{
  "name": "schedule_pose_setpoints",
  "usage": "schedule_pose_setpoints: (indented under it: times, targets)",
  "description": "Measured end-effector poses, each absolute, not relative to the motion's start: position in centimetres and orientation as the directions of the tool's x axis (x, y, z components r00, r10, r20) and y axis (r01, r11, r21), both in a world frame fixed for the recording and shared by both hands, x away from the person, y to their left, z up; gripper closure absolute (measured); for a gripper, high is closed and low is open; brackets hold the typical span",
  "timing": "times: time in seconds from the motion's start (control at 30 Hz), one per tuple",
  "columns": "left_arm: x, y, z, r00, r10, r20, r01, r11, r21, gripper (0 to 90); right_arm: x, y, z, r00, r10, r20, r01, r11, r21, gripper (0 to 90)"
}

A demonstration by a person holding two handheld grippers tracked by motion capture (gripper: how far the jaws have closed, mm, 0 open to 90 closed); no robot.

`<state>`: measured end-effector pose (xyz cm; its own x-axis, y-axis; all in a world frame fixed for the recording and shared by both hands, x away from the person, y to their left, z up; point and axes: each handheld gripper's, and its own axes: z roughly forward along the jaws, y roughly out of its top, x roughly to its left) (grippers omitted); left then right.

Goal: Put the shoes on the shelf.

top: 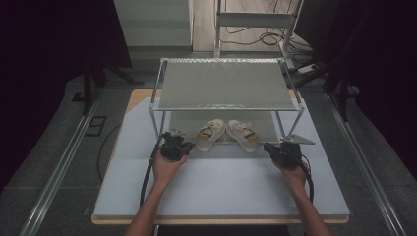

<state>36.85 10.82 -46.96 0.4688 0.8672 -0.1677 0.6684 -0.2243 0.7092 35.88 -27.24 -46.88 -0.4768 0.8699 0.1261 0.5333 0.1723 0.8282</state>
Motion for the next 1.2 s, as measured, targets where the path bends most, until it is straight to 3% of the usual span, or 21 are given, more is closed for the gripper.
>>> schedule_pose_setpoints:
  times: [1.2]
  targets:
    - [37.3,6.6,-46.9,0.549,0.816,-0.182,0.651,-0.281,0.705,84.4,36.4,-21.2,-48.0,-0.637,0.762,0.121,0.494,0.282,0.822,89.4]
